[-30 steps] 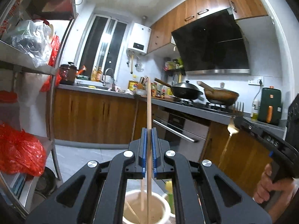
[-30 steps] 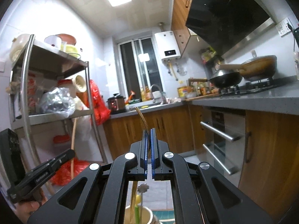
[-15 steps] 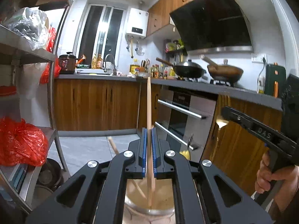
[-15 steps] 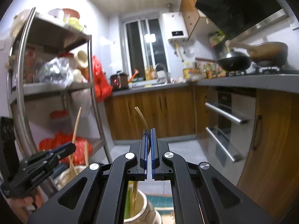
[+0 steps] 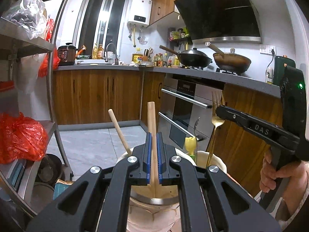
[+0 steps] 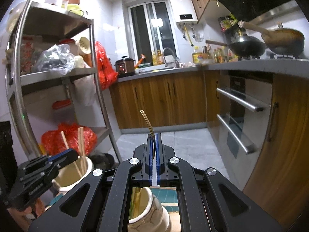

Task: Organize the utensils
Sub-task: 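Drop the gold fork into the small cup while the left drops the chopstick into the large cup, then withdraw both tools back toward the silver fork and chopsticks on the cloth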

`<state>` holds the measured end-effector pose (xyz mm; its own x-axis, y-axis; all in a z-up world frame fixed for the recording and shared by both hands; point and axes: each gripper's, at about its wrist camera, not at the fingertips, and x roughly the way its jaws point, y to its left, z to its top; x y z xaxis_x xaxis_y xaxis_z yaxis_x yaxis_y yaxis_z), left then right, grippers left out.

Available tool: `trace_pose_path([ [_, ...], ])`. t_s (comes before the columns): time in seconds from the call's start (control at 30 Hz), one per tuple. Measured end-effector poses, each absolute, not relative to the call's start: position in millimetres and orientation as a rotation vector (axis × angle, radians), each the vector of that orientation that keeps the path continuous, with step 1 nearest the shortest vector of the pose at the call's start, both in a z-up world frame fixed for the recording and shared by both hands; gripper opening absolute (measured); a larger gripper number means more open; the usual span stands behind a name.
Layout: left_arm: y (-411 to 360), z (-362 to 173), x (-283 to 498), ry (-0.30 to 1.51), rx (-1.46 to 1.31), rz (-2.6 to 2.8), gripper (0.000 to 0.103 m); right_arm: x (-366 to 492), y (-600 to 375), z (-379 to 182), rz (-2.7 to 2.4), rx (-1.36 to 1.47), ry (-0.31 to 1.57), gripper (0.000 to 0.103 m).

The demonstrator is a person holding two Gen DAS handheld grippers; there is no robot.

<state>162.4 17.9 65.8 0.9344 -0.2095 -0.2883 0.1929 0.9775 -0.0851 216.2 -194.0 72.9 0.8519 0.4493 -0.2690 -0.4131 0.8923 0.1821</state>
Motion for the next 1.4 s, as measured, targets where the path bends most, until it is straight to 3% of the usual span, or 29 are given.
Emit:
trace_pose_path([
  [0.37, 20, 66, 155, 0.306, -0.059, -0.203, 0.006, 231, -206, 65, 0.438, 0.184, 0.364, 0.004],
  [0.4, 20, 65, 155, 0.307, -0.056, -0.202, 0.006, 231, -206, 65, 0.439, 0.183, 0.366, 0.008],
  [0.5, 20, 65, 152, 0.309, -0.048, -0.200, 0.006, 229, -207, 66, 0.449, 0.193, 0.368, 0.035],
  [0.53, 20, 66, 150, 0.309, -0.044, -0.198, 0.008, 228, -208, 67, 0.451, 0.197, 0.367, 0.038],
  [0.6, 20, 68, 147, 0.311, -0.039, -0.192, 0.027, 225, -210, 68, 0.453, 0.195, 0.369, 0.043],
  [0.73, 22, 74, 133, 0.292, -0.025, -0.179, 0.046, 211, -218, 71, 0.462, 0.208, 0.370, 0.071],
  [0.83, 24, 78, 121, 0.283, -0.018, -0.160, 0.066, 196, -224, 72, 0.460, 0.203, 0.376, 0.089],
  [0.9, 26, 79, 111, 0.279, -0.025, -0.151, 0.085, 184, -228, 72, 0.456, 0.195, 0.390, 0.095],
  [0.97, 27, 80, 104, 0.285, -0.037, -0.146, 0.098, 173, -231, 71, 0.448, 0.181, 0.396, 0.096],
  [1.4, 25, 71, 57, 0.373, -0.027, -0.136, 0.097, 104, -258, 61, 0.354, 0.086, 0.398, 0.098],
])
